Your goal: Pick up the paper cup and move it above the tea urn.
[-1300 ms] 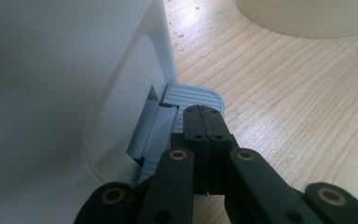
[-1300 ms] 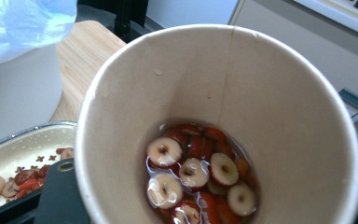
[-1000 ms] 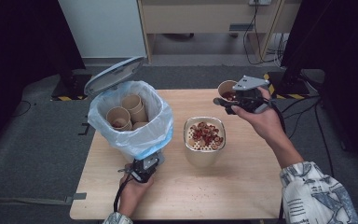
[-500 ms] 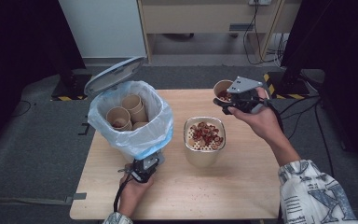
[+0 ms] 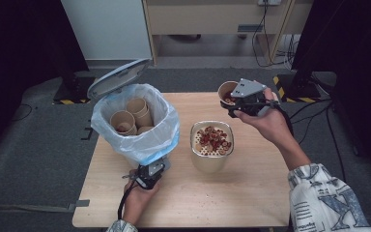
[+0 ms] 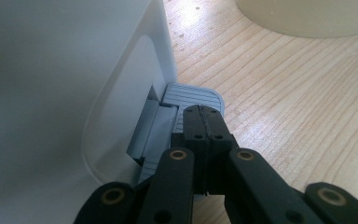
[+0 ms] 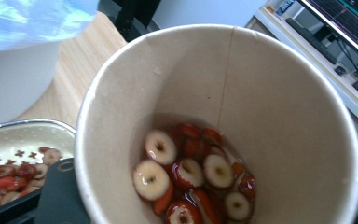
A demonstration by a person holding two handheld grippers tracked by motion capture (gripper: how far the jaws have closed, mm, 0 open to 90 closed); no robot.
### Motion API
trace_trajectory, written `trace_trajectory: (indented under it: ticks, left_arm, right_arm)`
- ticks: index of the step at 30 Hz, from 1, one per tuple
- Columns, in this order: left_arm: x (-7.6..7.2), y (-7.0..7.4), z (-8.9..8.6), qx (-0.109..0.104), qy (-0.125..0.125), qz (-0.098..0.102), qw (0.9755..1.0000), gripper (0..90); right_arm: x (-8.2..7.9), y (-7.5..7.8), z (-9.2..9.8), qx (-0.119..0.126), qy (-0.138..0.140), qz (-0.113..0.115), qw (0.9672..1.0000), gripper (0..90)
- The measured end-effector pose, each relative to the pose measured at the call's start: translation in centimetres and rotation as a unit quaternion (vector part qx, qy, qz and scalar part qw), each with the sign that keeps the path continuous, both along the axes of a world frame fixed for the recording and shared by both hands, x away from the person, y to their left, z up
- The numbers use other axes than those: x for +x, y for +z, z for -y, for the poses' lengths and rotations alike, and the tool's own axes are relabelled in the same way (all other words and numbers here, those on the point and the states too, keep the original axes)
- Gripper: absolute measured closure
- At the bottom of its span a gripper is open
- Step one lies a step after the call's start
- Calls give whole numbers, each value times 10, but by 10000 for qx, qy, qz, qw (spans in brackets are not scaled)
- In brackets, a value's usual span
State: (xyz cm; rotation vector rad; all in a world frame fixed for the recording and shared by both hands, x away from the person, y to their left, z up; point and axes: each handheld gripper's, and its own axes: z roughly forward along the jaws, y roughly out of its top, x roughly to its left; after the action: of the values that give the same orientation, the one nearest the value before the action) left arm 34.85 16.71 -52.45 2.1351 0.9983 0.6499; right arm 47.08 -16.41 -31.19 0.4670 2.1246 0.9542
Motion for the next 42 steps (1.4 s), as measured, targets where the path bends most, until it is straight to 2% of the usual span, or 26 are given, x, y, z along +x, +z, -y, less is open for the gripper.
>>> trace_trajectory:
  ticks: [10, 14, 20, 23, 26, 29, 33, 38, 42]
  left_arm:
    - [0, 0, 0, -13, 14, -4, 10000, 893]
    - [0, 0, 0, -16, 13, -4, 10000, 893]
    - [0, 0, 0, -14, 10, -22, 10000, 893]
    - [0, 0, 0, -15, 10, -26, 10000, 893]
    - [0, 0, 0, -21, 15, -27, 10000, 893]
    - [0, 0, 0, -15, 16, -23, 10000, 893]
    - [0, 0, 0, -12, 11, -19, 10000, 893]
    - [0, 0, 0, -20, 11, -30, 10000, 893]
    - [0, 0, 0, -29, 17, -29, 10000, 893]
  right_arm:
    - [0, 11, -8, -69, 38, 80, 9999, 319]
    - [-3, 12, -13, -221, 182, 122, 9995, 318]
    - [-1, 15, -11, -129, 51, 100, 9999, 318]
    - [-2, 16, -14, -216, 83, 165, 9996, 318]
    - [-3, 18, -16, -396, 80, 338, 9986, 319]
    - [-5, 18, -18, -645, 110, 491, 9966, 318]
    - [-7, 16, -19, -881, 150, 577, 9943, 319]
    - [-5, 15, -16, -913, 88, 575, 9941, 318]
    - [-6, 16, -17, -937, 152, 596, 9937, 318]
